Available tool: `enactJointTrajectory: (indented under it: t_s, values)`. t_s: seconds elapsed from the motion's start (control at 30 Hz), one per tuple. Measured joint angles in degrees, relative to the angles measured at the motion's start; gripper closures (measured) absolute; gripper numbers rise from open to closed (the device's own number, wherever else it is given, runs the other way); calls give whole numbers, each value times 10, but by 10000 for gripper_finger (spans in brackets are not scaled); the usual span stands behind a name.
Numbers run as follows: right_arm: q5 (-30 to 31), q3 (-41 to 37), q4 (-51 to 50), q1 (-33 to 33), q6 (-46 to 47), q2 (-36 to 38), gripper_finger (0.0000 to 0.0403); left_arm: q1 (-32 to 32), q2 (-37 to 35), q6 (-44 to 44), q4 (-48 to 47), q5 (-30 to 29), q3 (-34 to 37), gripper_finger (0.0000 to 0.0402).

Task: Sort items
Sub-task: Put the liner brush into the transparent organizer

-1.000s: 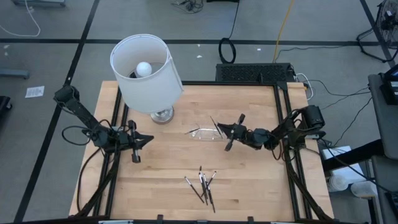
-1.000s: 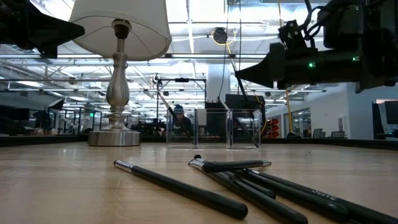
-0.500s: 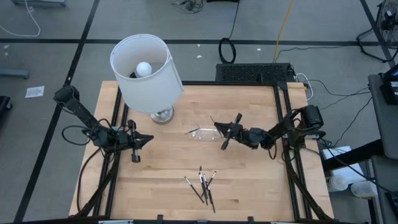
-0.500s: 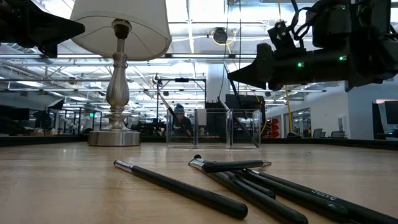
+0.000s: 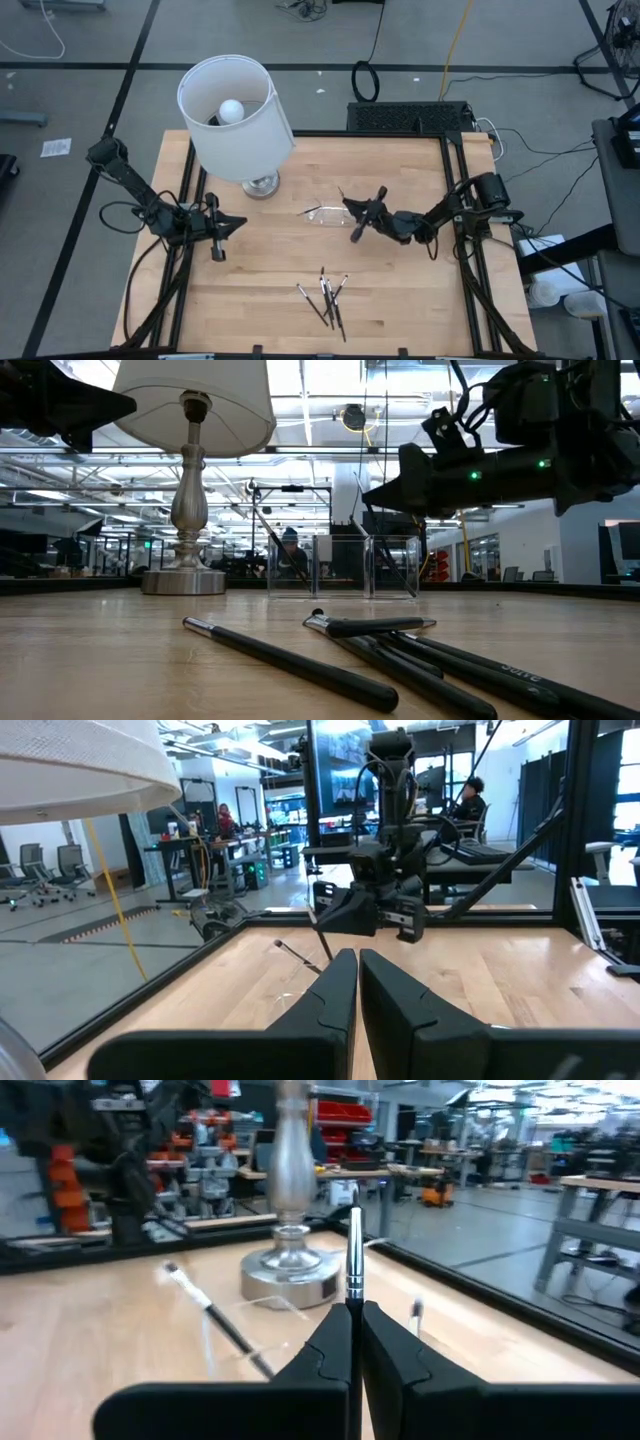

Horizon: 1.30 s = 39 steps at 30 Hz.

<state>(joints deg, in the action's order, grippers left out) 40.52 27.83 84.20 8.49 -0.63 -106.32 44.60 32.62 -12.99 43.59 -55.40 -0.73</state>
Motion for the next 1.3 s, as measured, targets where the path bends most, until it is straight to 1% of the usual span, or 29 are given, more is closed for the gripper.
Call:
enactJointTrajectory:
  t_s: [0.13,0.27,0.37,0.63,0.77,1.07,1.3]
  values:
    - [15,0,-2,10,20,0,403,0,0,1,0,4,0,376]
    - [22,0,-31,18,43,0,403,0,0,1,0,13,0,376]
    - [47,0,-48,21,47,0,403,0,0,3,0,14,0,376]
    - [45,0,-74,15,34,0,403,0,0,0,2,14,0,376]
    - [45,1,-92,8,51,0,403,0,0,-2,2,14,0,376]
    - [44,50,-192,-2,70,1,403,0,0,-2,2,14,0,376]
    - [45,54,-198,-2,70,1,402,0,0,-1,2,13,0,376]
